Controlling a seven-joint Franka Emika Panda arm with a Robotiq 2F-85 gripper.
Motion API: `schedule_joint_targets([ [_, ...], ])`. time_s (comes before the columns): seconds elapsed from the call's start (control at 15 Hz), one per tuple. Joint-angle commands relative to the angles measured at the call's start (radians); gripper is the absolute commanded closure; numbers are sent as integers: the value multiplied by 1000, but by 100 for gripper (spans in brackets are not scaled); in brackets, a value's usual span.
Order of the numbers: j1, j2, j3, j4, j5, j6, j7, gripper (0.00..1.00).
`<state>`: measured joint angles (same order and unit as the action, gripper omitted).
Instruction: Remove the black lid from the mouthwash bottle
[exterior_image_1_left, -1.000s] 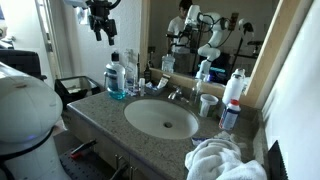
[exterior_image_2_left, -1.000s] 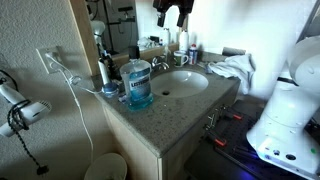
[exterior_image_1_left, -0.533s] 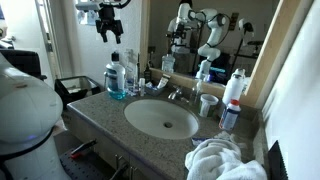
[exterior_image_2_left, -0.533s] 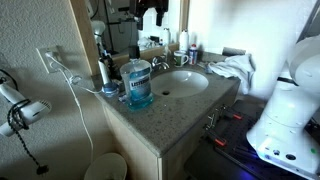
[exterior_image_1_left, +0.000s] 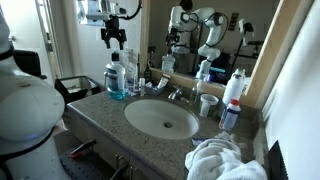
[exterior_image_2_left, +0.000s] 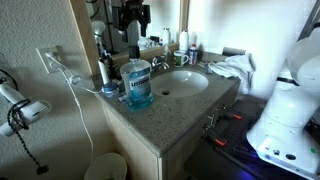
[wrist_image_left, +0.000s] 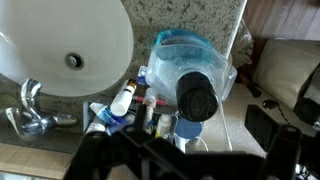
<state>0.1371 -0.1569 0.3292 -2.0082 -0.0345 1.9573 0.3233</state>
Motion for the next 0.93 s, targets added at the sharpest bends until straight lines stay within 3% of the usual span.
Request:
schedule_joint_targets([
  [0.0,31,55,-17,46,-23,-19,32,0],
  [0.87,50,58,-42,11,-8,-16,40,0],
])
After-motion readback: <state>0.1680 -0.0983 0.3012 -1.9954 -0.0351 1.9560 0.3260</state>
